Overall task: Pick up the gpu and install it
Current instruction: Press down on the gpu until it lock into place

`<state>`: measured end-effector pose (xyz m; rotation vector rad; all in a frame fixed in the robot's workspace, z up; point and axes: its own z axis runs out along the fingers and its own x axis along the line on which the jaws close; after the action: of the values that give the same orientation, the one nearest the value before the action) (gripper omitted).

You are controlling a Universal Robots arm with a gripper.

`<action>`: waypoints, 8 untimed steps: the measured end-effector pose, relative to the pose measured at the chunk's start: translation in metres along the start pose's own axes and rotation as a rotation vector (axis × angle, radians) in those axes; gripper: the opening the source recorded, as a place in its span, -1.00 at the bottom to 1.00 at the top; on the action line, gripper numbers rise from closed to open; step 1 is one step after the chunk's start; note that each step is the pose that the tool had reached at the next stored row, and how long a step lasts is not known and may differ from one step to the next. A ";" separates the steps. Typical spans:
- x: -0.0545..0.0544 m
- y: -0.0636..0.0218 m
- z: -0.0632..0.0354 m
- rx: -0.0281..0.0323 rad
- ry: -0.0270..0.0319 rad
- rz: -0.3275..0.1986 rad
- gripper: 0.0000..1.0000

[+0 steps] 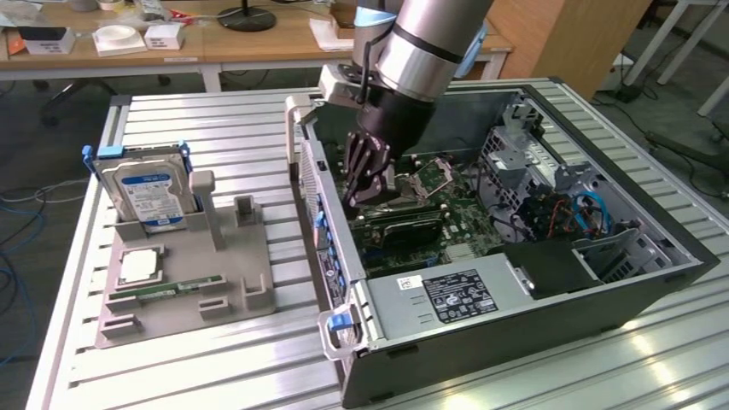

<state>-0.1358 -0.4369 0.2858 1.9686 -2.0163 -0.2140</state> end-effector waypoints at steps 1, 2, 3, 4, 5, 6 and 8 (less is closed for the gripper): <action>0.000 -0.0001 0.0002 -0.0001 0.0002 0.000 -0.80; 0.000 -0.0002 0.0005 -0.0001 0.0002 0.000 -0.80; 0.000 -0.0003 0.0009 -0.0002 0.0002 0.000 -0.80; 0.000 -0.0004 0.0012 -0.0002 0.0003 0.000 -0.80; 0.000 -0.0005 0.0015 -0.0002 0.0003 0.000 -0.80; 0.000 -0.0006 0.0018 -0.0001 0.0002 0.000 -0.80; 0.000 -0.0009 0.0025 0.0002 -0.0001 0.000 -0.80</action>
<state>-0.1358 -0.4372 0.2832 1.9689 -2.0164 -0.2140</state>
